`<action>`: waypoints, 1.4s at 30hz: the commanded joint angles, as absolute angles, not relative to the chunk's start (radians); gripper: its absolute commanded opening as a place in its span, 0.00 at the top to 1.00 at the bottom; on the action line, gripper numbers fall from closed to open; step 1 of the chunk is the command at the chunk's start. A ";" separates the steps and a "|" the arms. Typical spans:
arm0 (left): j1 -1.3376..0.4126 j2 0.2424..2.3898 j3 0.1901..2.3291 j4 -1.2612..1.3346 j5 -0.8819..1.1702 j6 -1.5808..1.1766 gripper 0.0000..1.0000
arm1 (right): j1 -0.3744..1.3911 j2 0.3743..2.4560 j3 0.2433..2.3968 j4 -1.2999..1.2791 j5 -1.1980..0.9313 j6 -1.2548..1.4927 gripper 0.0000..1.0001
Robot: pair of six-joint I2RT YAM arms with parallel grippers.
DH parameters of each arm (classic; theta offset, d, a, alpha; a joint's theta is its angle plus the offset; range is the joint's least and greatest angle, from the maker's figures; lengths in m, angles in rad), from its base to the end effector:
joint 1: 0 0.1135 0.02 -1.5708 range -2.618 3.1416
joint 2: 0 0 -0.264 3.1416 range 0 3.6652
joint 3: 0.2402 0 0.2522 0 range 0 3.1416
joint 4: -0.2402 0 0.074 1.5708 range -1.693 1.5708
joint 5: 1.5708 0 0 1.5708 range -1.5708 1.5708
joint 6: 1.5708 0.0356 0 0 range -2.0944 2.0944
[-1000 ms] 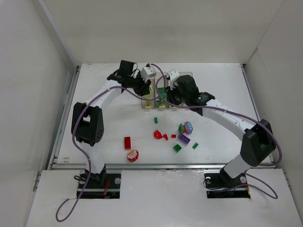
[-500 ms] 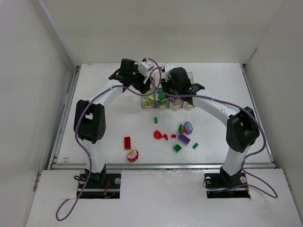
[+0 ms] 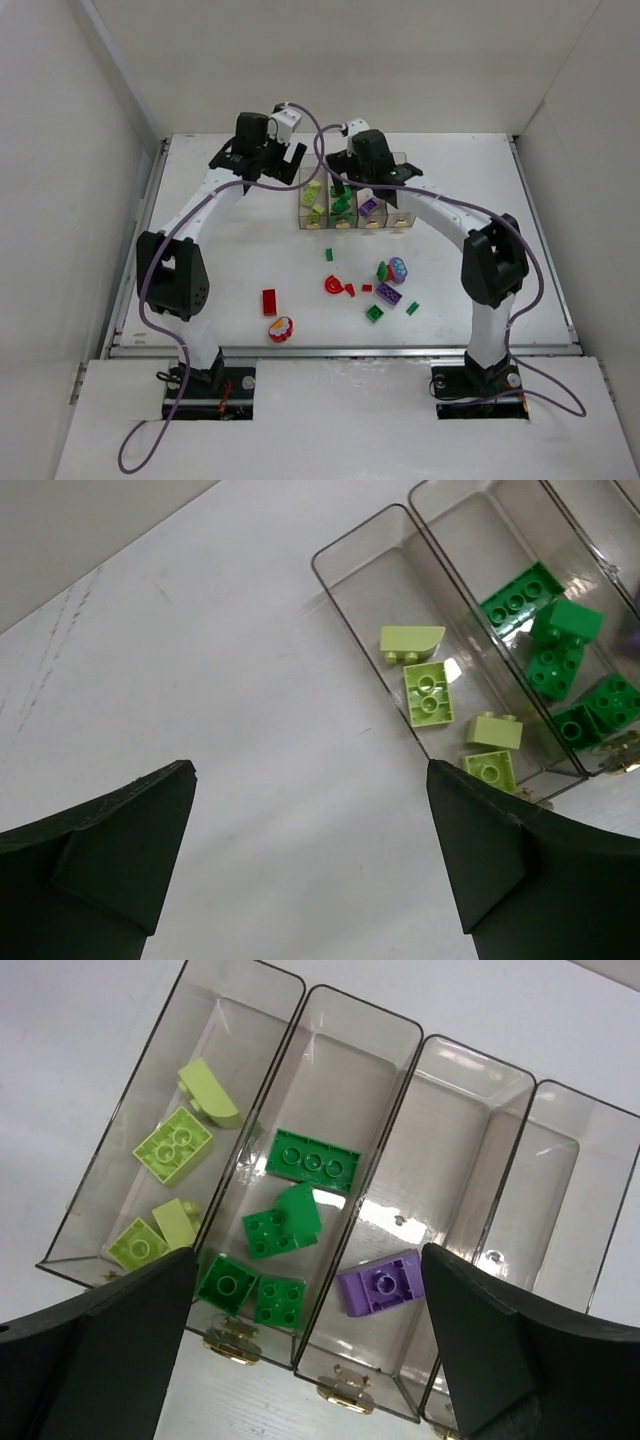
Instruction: Sort the legos into containers by color
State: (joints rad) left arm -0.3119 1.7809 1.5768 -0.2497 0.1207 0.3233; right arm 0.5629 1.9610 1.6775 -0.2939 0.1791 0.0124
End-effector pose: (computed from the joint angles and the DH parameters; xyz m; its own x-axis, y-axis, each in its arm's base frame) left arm 0.4035 -0.1346 0.3329 -0.2661 0.4172 -0.8690 0.5191 0.8216 0.2355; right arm 0.3956 0.2421 0.2872 -0.4665 -0.2800 -0.8390 -0.3931 0.9154 -0.0868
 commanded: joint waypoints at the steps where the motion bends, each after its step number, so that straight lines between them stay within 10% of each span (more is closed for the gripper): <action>1: -0.305 1.704 1.562 -0.246 0.043 0.265 0.00 | 0.563 1.830 1.627 -0.290 0.235 0.055 0.02; 12: -0.305 1.675 1.753 -0.265 -0.296 0.083 0.00 | 0.552 1.425 1.162 -0.557 0.033 0.121 0.07; 17: -0.305 1.655 1.733 -0.276 -0.238 0.039 0.00 | 0.595 1.436 1.062 -0.557 -0.029 0.175 0.33; 33: -0.359 1.594 1.629 -0.299 -0.229 0.094 0.03 | 0.653 1.637 1.137 -0.649 0.083 0.221 0.64; 38: -0.368 1.594 1.629 -0.322 -0.154 0.103 0.07 | 0.653 1.658 1.181 -0.673 0.110 0.233 1.00; 42: -0.368 1.583 1.629 -0.392 0.013 0.194 0.13 | 0.653 1.617 1.273 -0.730 0.031 0.233 1.00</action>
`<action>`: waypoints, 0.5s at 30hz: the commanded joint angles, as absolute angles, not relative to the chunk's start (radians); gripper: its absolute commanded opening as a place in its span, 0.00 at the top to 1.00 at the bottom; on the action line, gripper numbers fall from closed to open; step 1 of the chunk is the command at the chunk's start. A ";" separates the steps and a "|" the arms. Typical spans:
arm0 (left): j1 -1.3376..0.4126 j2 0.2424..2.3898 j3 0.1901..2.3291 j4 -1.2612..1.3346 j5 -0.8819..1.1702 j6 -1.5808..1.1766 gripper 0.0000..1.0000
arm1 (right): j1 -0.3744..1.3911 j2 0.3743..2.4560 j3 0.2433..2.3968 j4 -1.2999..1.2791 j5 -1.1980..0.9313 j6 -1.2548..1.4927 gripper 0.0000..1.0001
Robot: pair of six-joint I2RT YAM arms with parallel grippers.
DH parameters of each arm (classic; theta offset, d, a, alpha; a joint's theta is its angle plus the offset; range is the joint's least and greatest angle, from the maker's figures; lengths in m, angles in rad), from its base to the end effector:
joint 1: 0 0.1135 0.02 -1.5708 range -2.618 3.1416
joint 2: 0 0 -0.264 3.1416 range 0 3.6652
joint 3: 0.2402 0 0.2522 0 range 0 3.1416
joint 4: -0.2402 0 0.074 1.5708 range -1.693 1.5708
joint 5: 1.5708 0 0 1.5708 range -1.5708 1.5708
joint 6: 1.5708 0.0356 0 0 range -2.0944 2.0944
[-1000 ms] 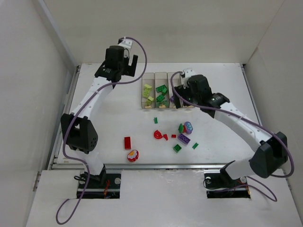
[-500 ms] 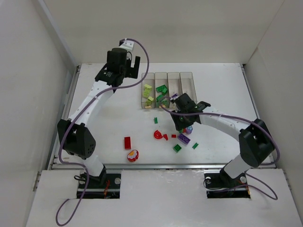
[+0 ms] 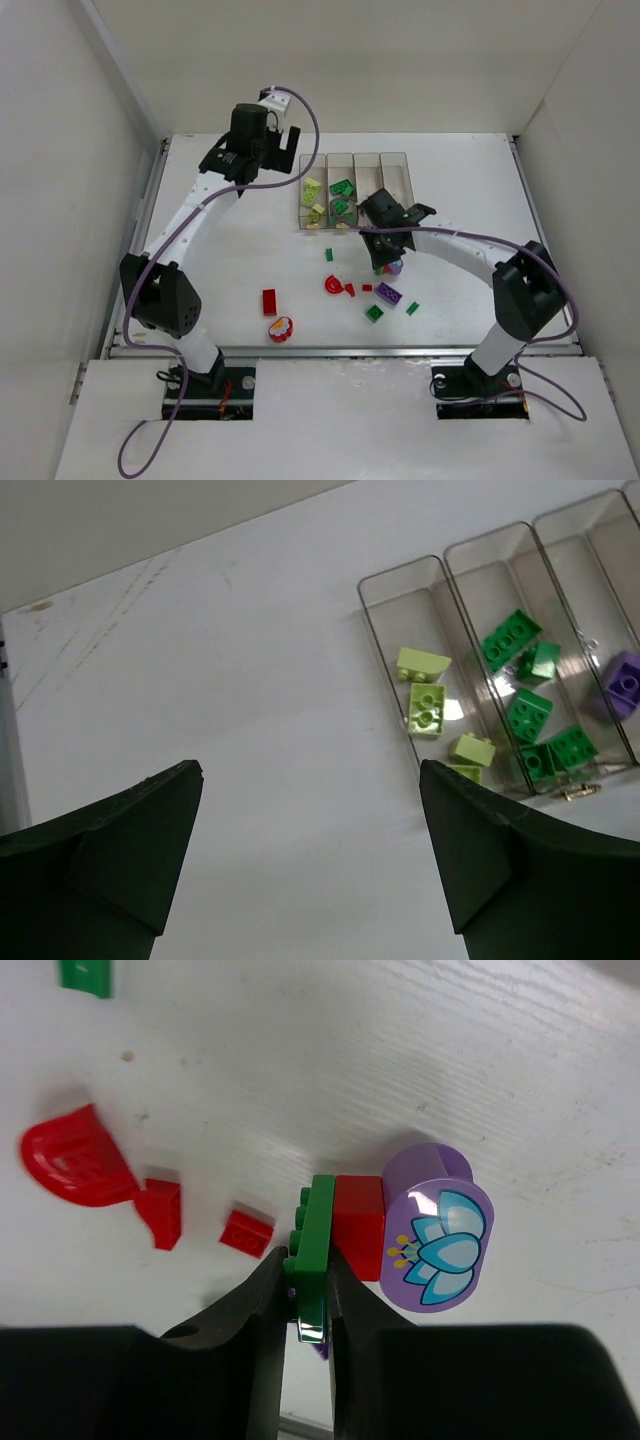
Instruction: Sort the legos into containers by color
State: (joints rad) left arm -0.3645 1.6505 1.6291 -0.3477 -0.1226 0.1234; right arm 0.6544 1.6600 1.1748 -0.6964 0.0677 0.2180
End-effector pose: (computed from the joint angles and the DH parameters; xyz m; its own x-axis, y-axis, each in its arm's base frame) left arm 0.3652 -0.1347 0.3920 -0.3041 0.2468 -0.9201 0.2869 0.9448 0.1586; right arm 0.2631 0.1988 0.2139 -0.8436 -0.3752 -0.3840 -0.4143 0.9099 0.0210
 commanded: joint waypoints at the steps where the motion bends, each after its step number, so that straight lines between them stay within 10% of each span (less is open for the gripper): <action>1: -0.368 1.583 1.629 -0.408 0.056 0.218 0.13 | 0.653 1.602 1.332 -0.745 0.015 0.244 1.00; 15: -0.377 1.280 1.243 -0.045 0.507 0.513 0.09 | 0.474 1.310 1.470 -0.419 -0.446 0.432 1.00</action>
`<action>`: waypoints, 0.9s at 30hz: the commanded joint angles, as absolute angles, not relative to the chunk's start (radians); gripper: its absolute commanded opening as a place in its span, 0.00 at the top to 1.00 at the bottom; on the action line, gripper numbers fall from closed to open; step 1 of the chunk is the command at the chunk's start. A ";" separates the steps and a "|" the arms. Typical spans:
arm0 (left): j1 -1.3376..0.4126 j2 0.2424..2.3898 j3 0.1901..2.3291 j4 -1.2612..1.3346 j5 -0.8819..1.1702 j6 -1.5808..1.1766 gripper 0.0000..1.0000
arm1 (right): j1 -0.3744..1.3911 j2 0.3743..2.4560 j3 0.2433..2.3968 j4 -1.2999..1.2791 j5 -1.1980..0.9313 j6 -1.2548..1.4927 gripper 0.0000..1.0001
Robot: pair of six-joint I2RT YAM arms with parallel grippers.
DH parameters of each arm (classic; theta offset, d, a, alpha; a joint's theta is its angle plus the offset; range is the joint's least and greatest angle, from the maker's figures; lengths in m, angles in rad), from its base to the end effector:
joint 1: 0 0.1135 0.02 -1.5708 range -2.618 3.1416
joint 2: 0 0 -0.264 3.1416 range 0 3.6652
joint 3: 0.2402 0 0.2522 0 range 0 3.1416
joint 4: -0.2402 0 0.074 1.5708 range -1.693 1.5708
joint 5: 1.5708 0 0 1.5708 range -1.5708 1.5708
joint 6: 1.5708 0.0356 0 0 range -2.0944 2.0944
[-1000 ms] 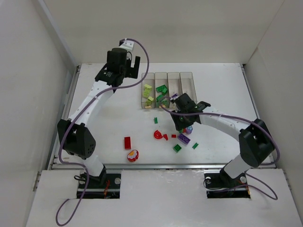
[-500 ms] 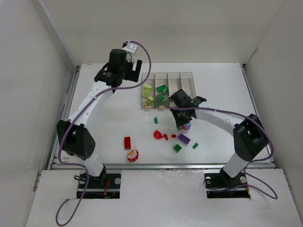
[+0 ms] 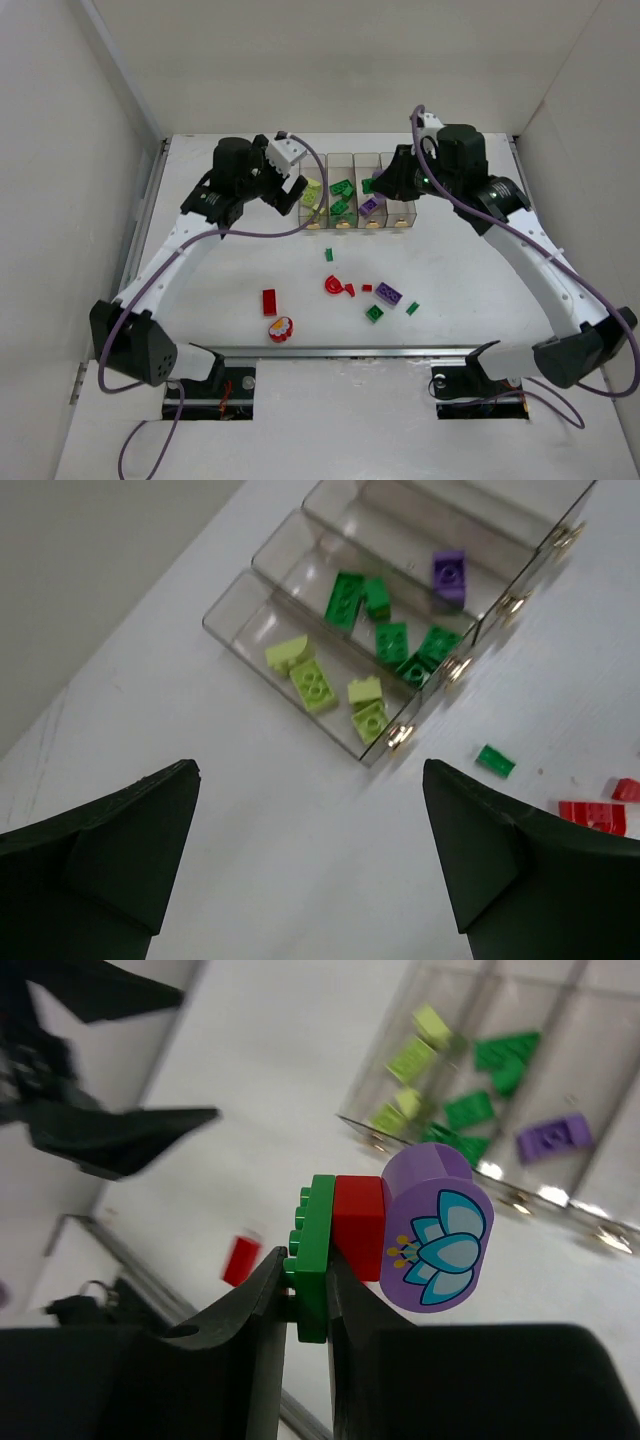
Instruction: Sort the legos into containers by color
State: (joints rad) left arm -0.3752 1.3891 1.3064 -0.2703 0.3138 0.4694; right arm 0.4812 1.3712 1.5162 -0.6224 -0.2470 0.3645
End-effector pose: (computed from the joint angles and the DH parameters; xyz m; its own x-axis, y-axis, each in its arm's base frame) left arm 0.2961 -0.1284 0.3754 -0.0073 0.4653 -0.8851 0.6967 0.6373 0.3293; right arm 0.2599 0.1455 0.4172 -0.6091 0.0719 -0.7898 -0.4540 0.7850 0.4216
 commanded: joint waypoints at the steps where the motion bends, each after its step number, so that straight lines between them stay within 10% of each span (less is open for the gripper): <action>1: -0.377 1.231 1.212 0.004 0.564 0.493 0.07 | 0.474 1.269 1.456 -0.302 -0.478 0.442 1.00; 7: -0.388 1.175 1.075 0.398 0.909 0.333 0.07 | 0.448 1.272 1.581 -0.241 -0.647 0.442 1.00; 27: -0.583 1.224 1.085 0.623 0.724 0.747 0.01 | 0.445 1.341 1.600 -0.170 -0.755 0.692 1.00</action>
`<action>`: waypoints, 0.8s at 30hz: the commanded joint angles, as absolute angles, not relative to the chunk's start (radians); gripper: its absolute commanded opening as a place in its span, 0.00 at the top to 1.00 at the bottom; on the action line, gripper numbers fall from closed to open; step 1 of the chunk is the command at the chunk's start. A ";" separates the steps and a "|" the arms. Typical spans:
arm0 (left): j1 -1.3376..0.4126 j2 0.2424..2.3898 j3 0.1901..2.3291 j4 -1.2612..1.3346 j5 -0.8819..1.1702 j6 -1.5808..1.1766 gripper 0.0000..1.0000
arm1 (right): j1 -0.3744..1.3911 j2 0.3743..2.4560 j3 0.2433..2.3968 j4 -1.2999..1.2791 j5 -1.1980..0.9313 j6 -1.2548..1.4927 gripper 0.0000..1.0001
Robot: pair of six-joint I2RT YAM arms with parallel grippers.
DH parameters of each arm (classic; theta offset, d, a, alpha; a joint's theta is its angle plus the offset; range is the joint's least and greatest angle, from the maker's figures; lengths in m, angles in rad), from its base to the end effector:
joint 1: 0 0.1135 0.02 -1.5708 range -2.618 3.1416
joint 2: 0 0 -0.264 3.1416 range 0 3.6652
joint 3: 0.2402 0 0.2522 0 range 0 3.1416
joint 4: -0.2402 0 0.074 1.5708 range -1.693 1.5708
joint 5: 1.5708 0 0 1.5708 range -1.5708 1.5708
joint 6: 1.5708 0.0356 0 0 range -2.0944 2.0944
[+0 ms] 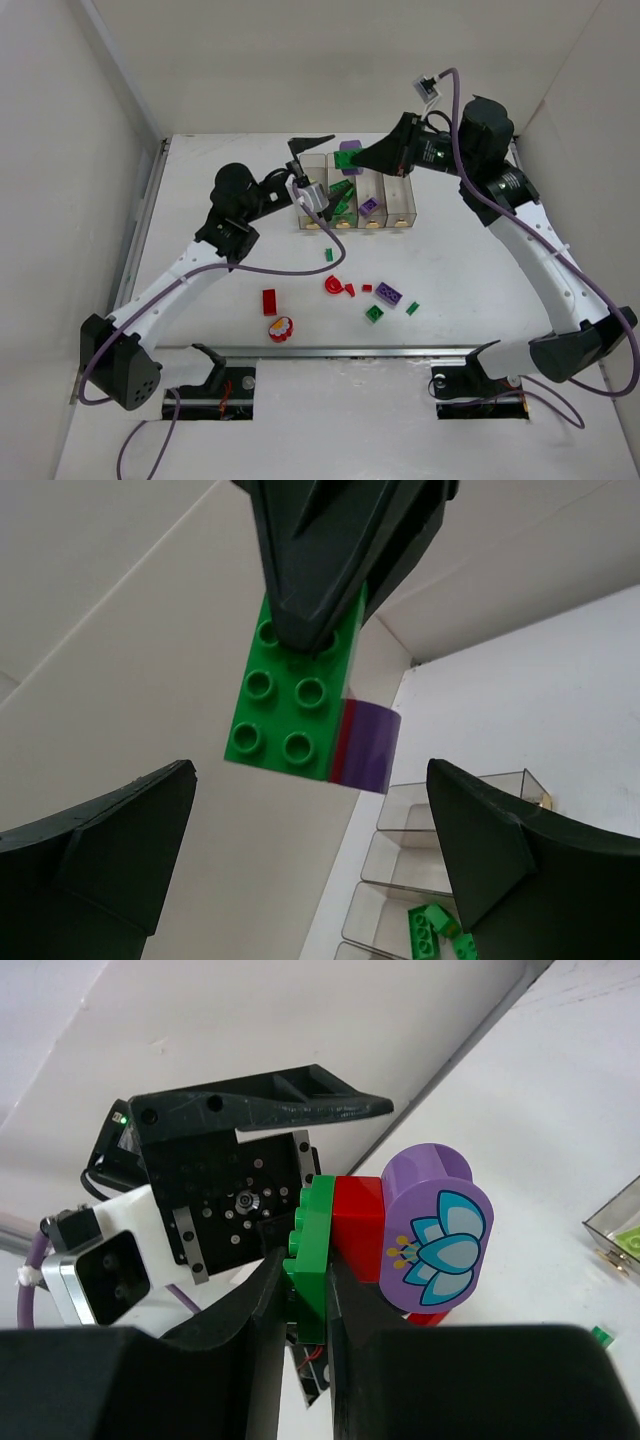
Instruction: Sort the legos into containers by color
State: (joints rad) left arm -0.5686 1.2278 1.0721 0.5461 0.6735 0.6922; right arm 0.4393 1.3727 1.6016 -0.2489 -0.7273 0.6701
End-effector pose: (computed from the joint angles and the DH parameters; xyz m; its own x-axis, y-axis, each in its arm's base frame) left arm 0.2212 -0.1677 0.4222 0.8257 0.0644 -0.5604 0.4935 0.3987 0.7729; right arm 0.2556 0.1463 0.4843 -0.5851 0.2376 -0.7753 -0.7093 0.3136 0.6314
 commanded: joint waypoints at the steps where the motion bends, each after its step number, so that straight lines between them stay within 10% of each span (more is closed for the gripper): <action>1: -0.583 1.224 1.085 0.623 0.736 0.738 0.01 | 0.445 1.341 1.600 -0.170 -0.755 0.692 1.00; 11: -0.592 1.266 1.134 0.623 0.749 0.660 0.05 | 0.477 1.321 1.542 -0.170 -0.746 0.692 1.00; 22: -0.592 1.244 1.112 0.623 0.743 0.618 1.00 | 0.477 1.301 1.500 -0.170 -0.716 0.692 1.00; 24: -0.592 1.244 1.100 0.623 0.721 0.589 1.00 | 0.477 1.301 1.500 -0.170 -0.703 0.692 1.00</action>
State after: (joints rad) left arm -0.5896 1.2877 1.0832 0.5484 0.7490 0.6472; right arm 0.4664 1.3293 1.5040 -0.2184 -0.7208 0.6914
